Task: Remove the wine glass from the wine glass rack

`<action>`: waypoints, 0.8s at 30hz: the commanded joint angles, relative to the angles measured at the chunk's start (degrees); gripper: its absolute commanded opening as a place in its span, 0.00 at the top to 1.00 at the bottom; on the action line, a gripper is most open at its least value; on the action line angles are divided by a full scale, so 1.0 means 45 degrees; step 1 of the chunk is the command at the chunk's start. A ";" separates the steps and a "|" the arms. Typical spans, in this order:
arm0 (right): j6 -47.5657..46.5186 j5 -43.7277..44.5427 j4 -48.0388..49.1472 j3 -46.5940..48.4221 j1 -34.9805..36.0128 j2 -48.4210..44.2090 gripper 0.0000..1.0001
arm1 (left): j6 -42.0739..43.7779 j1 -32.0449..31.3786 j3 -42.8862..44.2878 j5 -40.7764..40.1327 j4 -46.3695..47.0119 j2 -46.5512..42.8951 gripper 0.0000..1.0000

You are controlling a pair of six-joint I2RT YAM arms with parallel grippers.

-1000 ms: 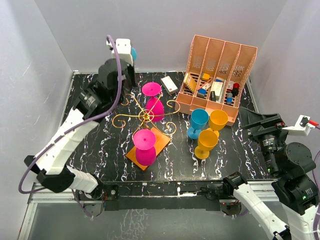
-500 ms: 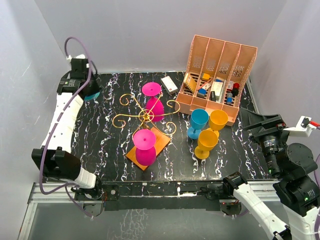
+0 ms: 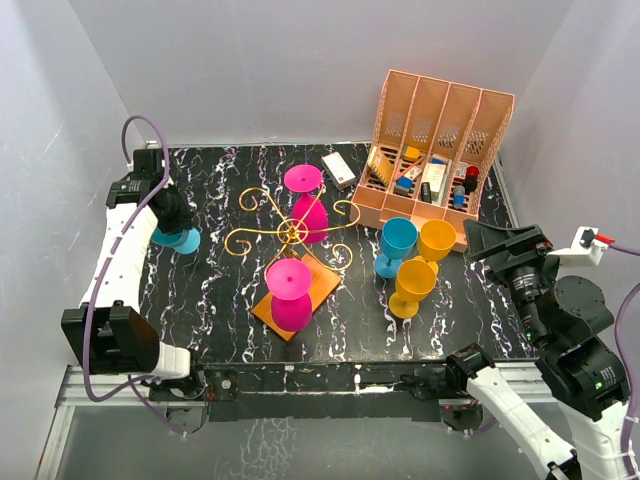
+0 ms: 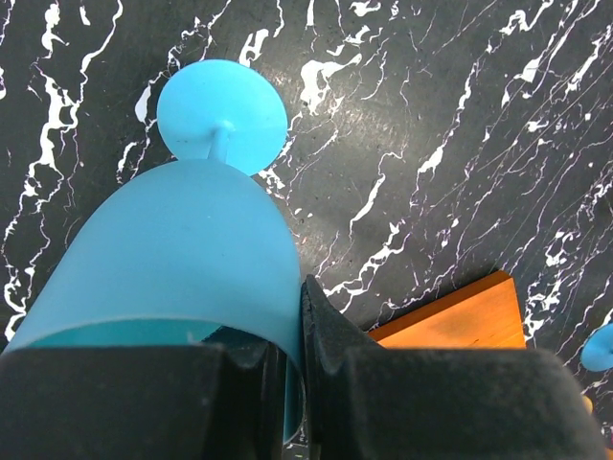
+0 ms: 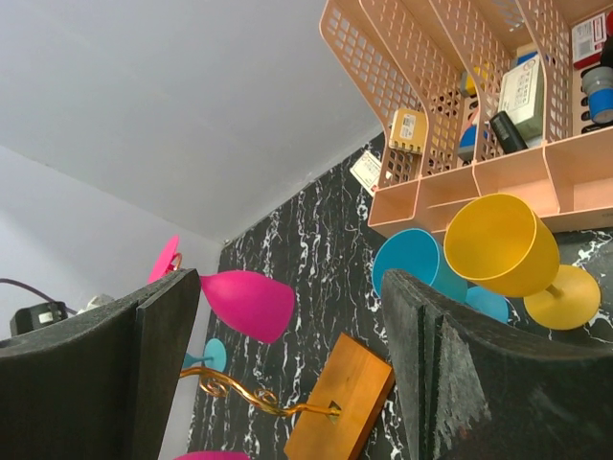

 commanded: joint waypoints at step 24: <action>0.0271 -0.0495 0.0732 -0.0679 0.0060 0.0140 0.18 | 0.1829 0.0338 -0.0696 0.0275 -0.0564 0.1320 0.88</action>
